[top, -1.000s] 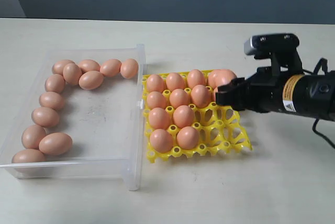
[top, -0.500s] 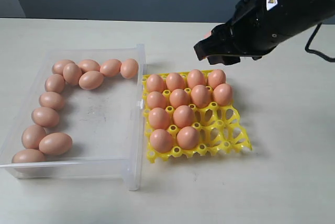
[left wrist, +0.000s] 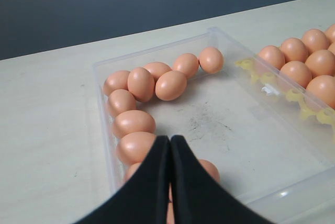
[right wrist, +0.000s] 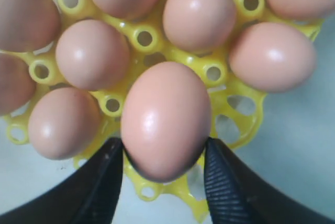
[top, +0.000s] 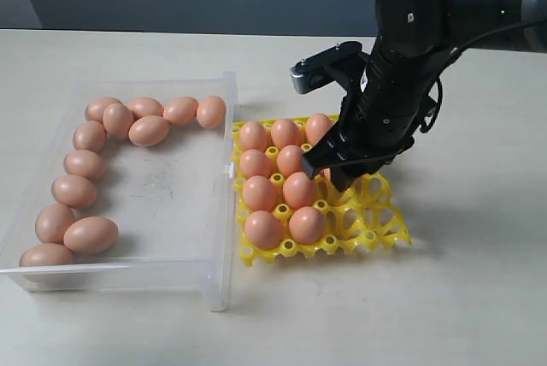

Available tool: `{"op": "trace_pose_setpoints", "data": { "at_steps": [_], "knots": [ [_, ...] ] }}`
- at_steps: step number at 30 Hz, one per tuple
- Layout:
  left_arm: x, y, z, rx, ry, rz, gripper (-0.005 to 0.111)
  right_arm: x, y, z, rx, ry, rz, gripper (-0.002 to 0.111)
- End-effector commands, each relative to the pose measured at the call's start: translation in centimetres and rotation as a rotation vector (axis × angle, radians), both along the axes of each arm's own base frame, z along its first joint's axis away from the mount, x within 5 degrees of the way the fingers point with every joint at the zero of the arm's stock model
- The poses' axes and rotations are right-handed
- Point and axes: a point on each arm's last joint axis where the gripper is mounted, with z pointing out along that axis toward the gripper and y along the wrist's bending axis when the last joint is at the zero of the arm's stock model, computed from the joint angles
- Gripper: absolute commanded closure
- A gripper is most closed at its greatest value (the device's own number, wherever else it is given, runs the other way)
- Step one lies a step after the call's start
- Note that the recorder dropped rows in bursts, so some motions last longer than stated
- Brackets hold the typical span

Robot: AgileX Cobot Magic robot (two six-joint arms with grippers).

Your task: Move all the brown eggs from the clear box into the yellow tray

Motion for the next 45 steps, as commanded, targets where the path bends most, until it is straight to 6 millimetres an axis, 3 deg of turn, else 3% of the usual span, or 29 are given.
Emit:
{"op": "trace_pose_setpoints", "data": {
  "at_steps": [1,13,34,37,42,43,45],
  "knots": [
    [0.0,0.0,0.0,-0.004,-0.011,-0.001,0.106,0.4,0.3,-0.5,0.021,0.009,-0.008,0.109],
    [0.0,0.0,0.0,-0.004,-0.011,-0.001,0.106,1.0,0.5,-2.2,0.0,0.018,-0.003,0.109],
    [0.0,0.0,0.0,-0.004,-0.011,-0.001,0.106,0.9,0.4,-2.2,-0.009,0.026,-0.029,0.109],
    [0.0,0.0,0.0,-0.004,-0.011,-0.001,0.106,0.9,0.4,-2.2,-0.011,0.026,-0.028,0.096],
    [0.0,0.0,0.0,-0.004,-0.011,-0.001,0.106,0.9,0.4,-2.2,-0.013,0.03,-0.028,0.046],
    [0.0,0.0,0.0,-0.004,-0.011,-0.001,0.106,0.9,0.4,-2.2,-0.015,0.032,-0.028,0.04],
    [0.0,0.0,0.0,-0.004,-0.011,-0.001,0.106,0.8,0.3,-2.3,-0.025,0.042,-0.025,0.039]
  ]
}}
